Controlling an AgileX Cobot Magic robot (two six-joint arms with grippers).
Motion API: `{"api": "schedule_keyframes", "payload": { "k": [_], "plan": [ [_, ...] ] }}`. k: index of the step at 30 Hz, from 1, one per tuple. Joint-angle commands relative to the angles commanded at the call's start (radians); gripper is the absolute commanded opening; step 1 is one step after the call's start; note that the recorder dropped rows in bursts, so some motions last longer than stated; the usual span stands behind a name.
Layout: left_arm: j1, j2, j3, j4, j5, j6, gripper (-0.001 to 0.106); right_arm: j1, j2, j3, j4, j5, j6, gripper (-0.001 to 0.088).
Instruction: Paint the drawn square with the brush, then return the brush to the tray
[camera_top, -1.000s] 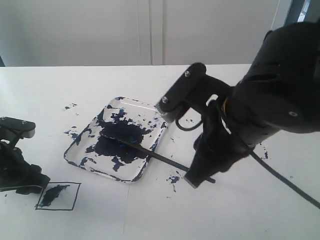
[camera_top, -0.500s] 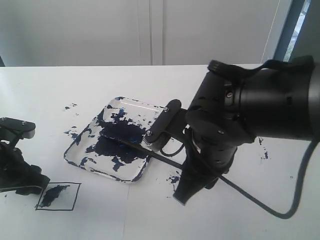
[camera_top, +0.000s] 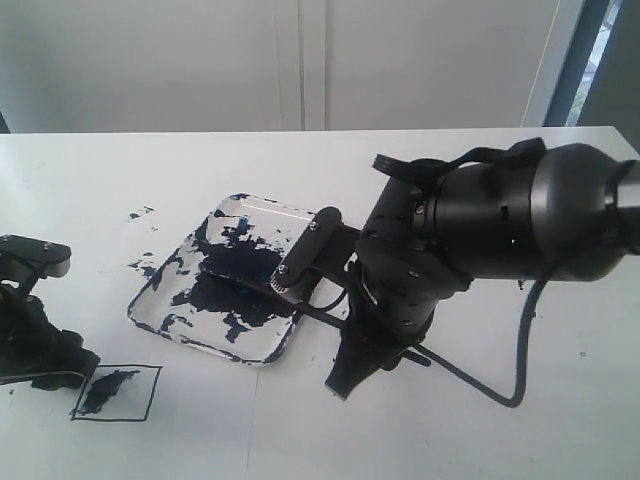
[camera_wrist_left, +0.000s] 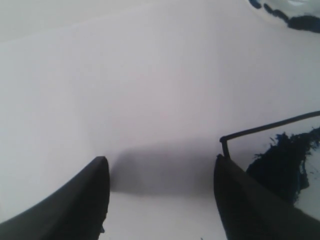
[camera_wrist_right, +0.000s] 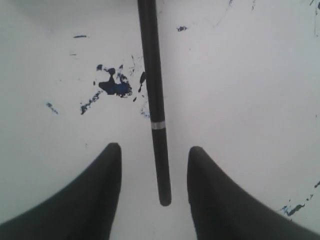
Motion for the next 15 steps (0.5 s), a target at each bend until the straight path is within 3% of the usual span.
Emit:
{"api": "schedule_keyframes", "payload": {
  "k": [15],
  "plan": [
    [0.0, 0.0, 0.0, 0.0, 0.0, 0.0, 0.064, -0.045, 0.089, 0.0, -0.017, -0.092, -0.011, 0.0402]
  ]
}}
